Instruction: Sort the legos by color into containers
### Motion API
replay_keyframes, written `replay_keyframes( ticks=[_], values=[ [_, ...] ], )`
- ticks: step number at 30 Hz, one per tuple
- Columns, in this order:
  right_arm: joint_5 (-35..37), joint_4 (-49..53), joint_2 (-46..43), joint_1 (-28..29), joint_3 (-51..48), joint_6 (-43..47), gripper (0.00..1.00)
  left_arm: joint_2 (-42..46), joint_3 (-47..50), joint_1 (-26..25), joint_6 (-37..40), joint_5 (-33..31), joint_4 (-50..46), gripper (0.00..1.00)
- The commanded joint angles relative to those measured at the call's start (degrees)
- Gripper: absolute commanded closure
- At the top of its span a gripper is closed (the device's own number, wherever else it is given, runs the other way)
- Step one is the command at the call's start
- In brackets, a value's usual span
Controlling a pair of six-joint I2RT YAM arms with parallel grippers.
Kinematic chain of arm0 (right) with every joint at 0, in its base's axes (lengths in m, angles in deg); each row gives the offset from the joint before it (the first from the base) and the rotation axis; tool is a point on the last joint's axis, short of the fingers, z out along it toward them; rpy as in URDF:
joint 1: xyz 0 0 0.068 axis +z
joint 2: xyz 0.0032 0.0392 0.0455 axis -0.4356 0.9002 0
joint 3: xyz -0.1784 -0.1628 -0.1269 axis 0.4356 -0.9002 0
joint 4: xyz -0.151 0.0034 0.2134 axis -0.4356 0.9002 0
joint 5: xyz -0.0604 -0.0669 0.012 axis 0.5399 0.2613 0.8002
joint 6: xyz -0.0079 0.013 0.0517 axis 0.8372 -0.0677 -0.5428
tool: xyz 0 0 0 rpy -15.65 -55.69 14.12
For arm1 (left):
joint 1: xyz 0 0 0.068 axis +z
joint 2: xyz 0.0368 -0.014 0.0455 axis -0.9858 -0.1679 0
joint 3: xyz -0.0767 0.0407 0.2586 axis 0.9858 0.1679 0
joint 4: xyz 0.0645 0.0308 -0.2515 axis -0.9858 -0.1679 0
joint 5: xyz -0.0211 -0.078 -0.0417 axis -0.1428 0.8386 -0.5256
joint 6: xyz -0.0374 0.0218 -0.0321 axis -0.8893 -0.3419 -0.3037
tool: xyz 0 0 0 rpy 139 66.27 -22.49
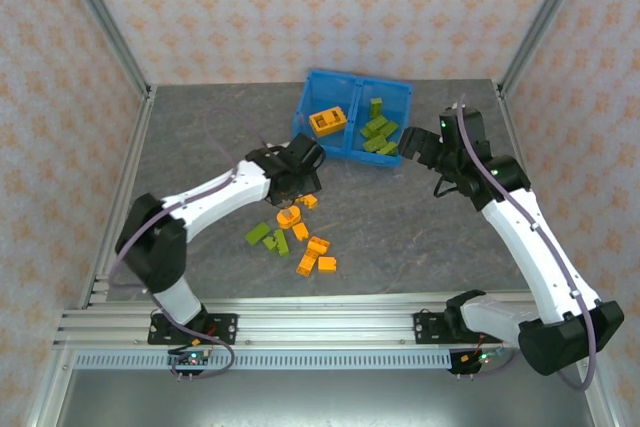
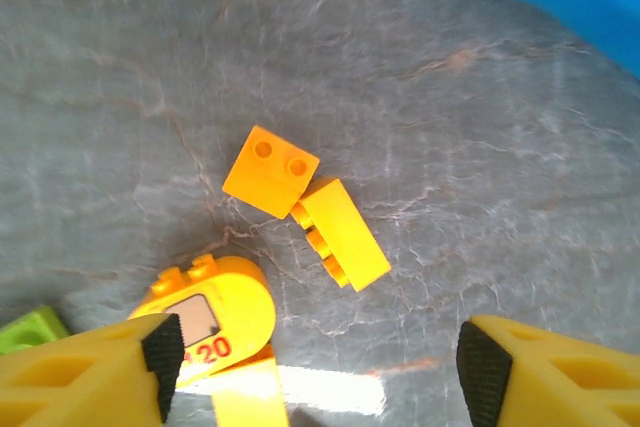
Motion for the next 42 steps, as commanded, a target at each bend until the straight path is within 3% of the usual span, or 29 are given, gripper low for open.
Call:
replay_keyframes(
  ticks=[1, 12, 18, 22, 30, 35, 42],
  values=[
    [0.2, 0.4, -0.1, -0.1, -0.5, -1.9, 0.0, -3.2, -1.9, -0.5, -9.0, 0.3, -2.8, 0.3],
    [2.0, 2.0, -1.1, -0.1, -0.7, 0.7, 0.01, -15.2, -8.4, -0.5, -7.2, 2.1, -1.8, 0.36],
    [2.4, 2.5, -2.1, -0.2, -0.5, 1.5, 0.01, -18.4, -8.9, -0.6, -8.3, 3.0, -2.2, 0.49],
    [2.0, 3.5, -2.4, -0.2, 0.8, 1.7, 0.01, -19.2, -9.5, -0.5, -8.2, 2.3, -3.4, 0.63],
    [-2.1, 5.9, -3.3, -0.1, 3.6, 2.9, 0.01, -18.3, -9.8, -0.5, -7.3, 0.3, -5.1, 0.7],
    [-2.2, 4.8, -9.2, -0.1, 0.6, 2.0, 0.01, -16.9, -10.9, -0.5, -4.9, -1.7, -6.1, 0.82],
    [0.1, 5.2, -15.6, -0.1, -3.0, -2.6, 0.01, -13.1, -22.6, -0.4, 4.3, -5.8, -12.6, 0.85]
  ],
)
